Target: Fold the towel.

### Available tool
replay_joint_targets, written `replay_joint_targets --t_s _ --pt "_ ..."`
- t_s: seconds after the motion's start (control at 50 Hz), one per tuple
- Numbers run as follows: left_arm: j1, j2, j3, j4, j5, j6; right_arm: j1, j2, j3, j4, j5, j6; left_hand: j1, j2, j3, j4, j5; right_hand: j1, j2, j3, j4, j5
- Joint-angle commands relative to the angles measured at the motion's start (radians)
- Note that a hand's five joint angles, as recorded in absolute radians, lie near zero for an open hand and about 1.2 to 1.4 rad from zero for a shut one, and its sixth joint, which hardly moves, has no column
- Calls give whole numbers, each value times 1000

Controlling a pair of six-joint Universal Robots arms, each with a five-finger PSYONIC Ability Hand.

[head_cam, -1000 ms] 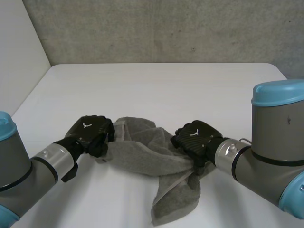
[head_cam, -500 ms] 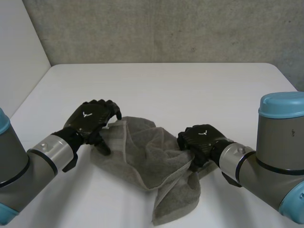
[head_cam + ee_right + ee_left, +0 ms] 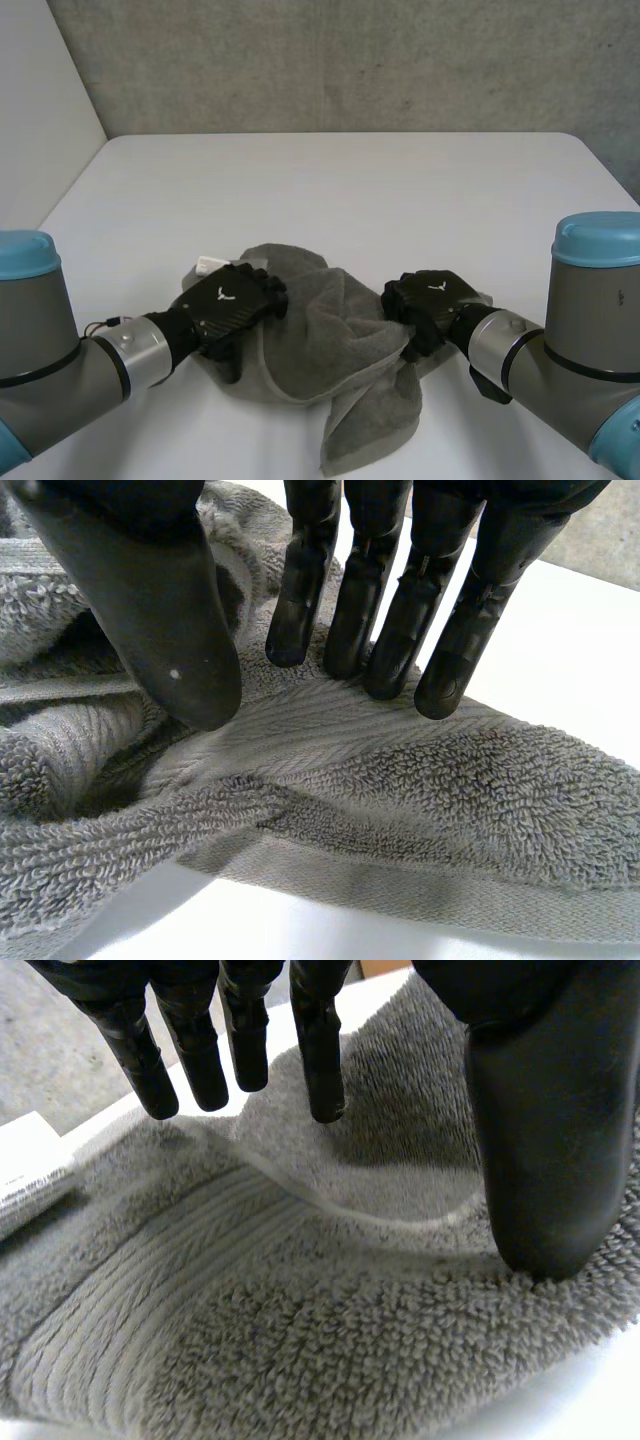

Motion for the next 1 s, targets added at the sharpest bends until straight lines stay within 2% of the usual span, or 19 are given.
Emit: replay_joint_targets --t_s 0.02,0.1,0.16,0.24,0.36,0.48,0.76,0.8,0.82,0.86,0.88,0.92,1.0 --pt "2 -53 23 -11 -18 98 6 0 1 -1 0 -2 -23 -17 -24 -28 14 -1 -1 2 6 3" --pt "2 -73 37 -12 -20 114 8 2 1 -1 0 -2 21 27 20 16 58 -7 -6 -4 0 -3" --pt "2 -81 46 -12 -29 115 8 3 1 -1 0 -3 150 157 149 145 187 -10 -9 -7 -3 -6" --pt "2 -81 52 -6 -87 118 9 5 1 0 0 -5 285 291 283 280 322 -10 -9 -7 -3 -6" --pt "2 -93 64 -3 -153 120 9 6 1 -1 -3 -8 235 242 234 230 272 -10 -9 -7 -3 -6" --pt "3 -104 72 -3 -158 122 9 8 2 0 -23 -12 112 119 111 107 149 -10 -9 -7 -3 -6" --pt "5 -103 86 -11 -162 132 9 8 5 0 -23 -14 188 195 187 183 225 -10 -9 -7 -3 -6" --pt "5 -104 83 -11 -162 148 9 8 7 0 -25 -15 381 387 379 376 417 -1 -1 1 6 3" --pt "5 -104 83 -11 -162 148 9 8 7 0 -25 -15 382 389 381 377 419 -1 -1 2 6 3" --pt "5 -106 80 -8 -165 163 11 8 7 0 -25 -15 610 616 609 605 647 4 5 7 11 9" --pt "5 -106 80 -8 -165 163 11 8 7 0 -25 -15 611 618 610 606 648 4 5 7 11 9" --pt "5 -107 81 -8 -175 174 9 8 8 0 -25 -15 813 819 812 808 850 13 14 16 20 18" --pt "5 -107 86 -9 -195 183 9 8 7 0 -25 -14 960 967 959 955 997 13 14 16 20 18"
